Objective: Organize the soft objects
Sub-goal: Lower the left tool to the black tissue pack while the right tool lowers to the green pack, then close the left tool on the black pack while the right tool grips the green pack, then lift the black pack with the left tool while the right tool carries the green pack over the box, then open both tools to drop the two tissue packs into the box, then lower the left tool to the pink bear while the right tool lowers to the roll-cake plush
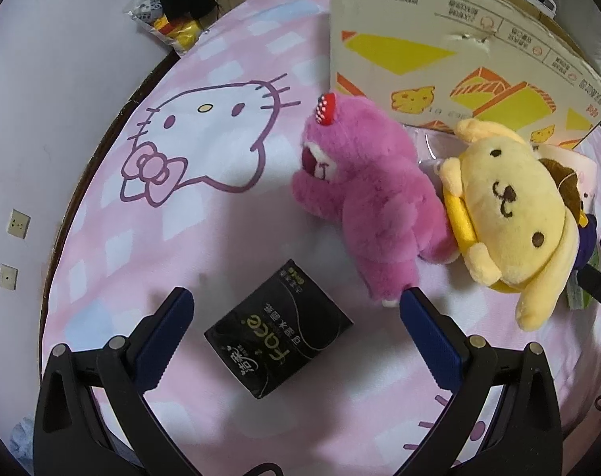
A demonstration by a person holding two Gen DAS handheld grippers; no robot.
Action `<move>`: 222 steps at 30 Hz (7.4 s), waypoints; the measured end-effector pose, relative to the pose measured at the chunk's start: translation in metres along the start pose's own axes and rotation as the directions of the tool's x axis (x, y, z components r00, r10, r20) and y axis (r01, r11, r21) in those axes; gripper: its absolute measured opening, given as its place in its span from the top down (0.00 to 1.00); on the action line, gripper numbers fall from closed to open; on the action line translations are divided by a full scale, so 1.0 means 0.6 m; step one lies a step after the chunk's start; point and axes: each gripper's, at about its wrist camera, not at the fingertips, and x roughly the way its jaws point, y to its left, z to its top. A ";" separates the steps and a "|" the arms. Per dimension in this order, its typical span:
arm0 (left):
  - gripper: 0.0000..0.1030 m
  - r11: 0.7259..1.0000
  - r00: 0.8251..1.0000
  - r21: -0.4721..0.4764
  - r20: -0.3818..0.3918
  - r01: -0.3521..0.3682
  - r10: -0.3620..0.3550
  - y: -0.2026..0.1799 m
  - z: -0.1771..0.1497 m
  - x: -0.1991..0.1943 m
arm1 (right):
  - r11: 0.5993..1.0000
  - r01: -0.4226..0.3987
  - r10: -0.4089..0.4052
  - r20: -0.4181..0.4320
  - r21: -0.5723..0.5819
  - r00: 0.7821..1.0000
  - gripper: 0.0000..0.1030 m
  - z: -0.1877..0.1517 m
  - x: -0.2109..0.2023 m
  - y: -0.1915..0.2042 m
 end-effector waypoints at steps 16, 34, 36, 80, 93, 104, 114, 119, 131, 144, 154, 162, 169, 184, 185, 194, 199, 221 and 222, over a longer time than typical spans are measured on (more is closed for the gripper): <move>0.31 0.996 0.995 0.012 -0.055 0.084 -0.083 -0.010 -0.010 0.010 | 0.999 0.041 -0.042 -0.075 -0.015 0.996 0.34 -0.008 0.027 0.000; 0.34 0.999 0.990 -0.039 0.143 0.021 -0.015 0.005 -0.032 -0.082 | 0.998 0.061 -0.060 -0.007 0.034 0.998 0.45 -0.020 -0.025 0.000; 0.34 0.999 0.984 -0.042 0.179 0.022 -0.014 0.005 -0.033 -0.095 | 0.997 0.061 -0.061 0.005 0.043 0.998 0.45 -0.022 -0.036 0.002; 0.34 0.999 0.759 -0.017 0.651 0.033 -0.014 -0.009 -0.062 -0.284 | 0.994 -0.006 -0.047 0.475 0.108 0.878 0.45 0.013 -0.195 -0.019; 0.34 1.000 0.639 -0.024 0.769 0.013 0.011 -0.030 -0.011 -0.377 | 1.000 -0.013 0.002 0.604 0.015 0.797 0.45 0.059 -0.248 0.027; 0.34 1.000 0.582 0.007 0.813 -0.006 -0.002 -0.041 0.075 -0.397 | 1.000 -0.007 0.006 0.680 -0.002 0.733 0.45 0.158 -0.281 0.023; 0.34 1.000 0.583 0.023 0.812 -0.003 -0.017 -0.055 0.119 -0.354 | 0.999 -0.053 0.044 0.699 -0.008 0.714 0.44 0.212 -0.264 0.028; 0.34 0.999 0.625 0.038 0.780 0.010 -0.036 -0.057 0.139 -0.313 | 0.998 -0.056 0.049 0.664 -0.011 0.746 0.44 0.218 -0.224 0.026; 0.33 0.995 0.701 0.072 0.706 0.074 -0.103 -0.074 0.172 -0.231 | 0.997 -0.072 0.064 0.587 -0.010 0.807 0.44 0.205 -0.136 0.012; 0.17 0.990 0.763 0.104 0.631 0.096 -0.140 -0.088 0.184 -0.190 | 0.994 -0.104 0.112 0.510 -0.045 0.853 0.44 0.208 -0.089 0.015; 0.04 0.997 0.771 0.061 0.633 0.038 -0.068 -0.073 0.163 -0.209 | 0.993 -0.106 0.113 0.522 -0.043 0.846 0.09 0.200 -0.107 0.018; 0.01 0.999 0.772 0.023 0.634 0.033 -0.040 -0.047 0.129 -0.245 | 0.995 -0.095 0.102 0.540 -0.040 0.836 0.00 0.178 -0.146 0.024; 0.01 0.999 0.782 0.031 0.623 -0.034 0.007 -0.042 0.089 -0.249 | 0.995 -0.095 0.097 0.548 -0.031 0.831 0.00 0.151 -0.170 0.026; 0.01 0.999 0.845 0.030 0.534 -0.024 0.004 -0.031 0.033 -0.243 | 0.997 -0.069 0.073 0.523 -0.026 0.849 0.00 0.101 -0.190 0.036; 0.01 0.999 0.847 0.031 0.531 -0.027 0.007 -0.030 0.030 -0.242 | 0.997 -0.068 0.071 0.520 -0.025 0.851 0.00 0.100 -0.189 0.036; 0.01 0.999 0.874 0.020 0.486 -0.026 0.012 -0.021 0.030 -0.217 | 0.998 -0.065 0.058 0.497 -0.005 0.866 0.00 0.090 -0.171 0.030; 0.01 1.000 0.891 0.000 0.455 0.003 -0.002 -0.012 0.036 -0.194 | 0.998 -0.067 0.057 0.486 0.002 0.872 0.00 0.089 -0.155 0.027; 0.01 1.000 0.937 -0.024 0.351 0.010 -0.001 -0.010 0.072 -0.106 | 0.997 -0.061 0.039 0.393 0.045 0.919 0.00 0.095 -0.077 0.002; 0.01 1.000 0.938 -0.022 0.345 0.008 0.000 -0.012 0.074 -0.101 | 0.997 -0.056 0.034 0.391 0.045 0.920 0.00 0.095 -0.074 0.001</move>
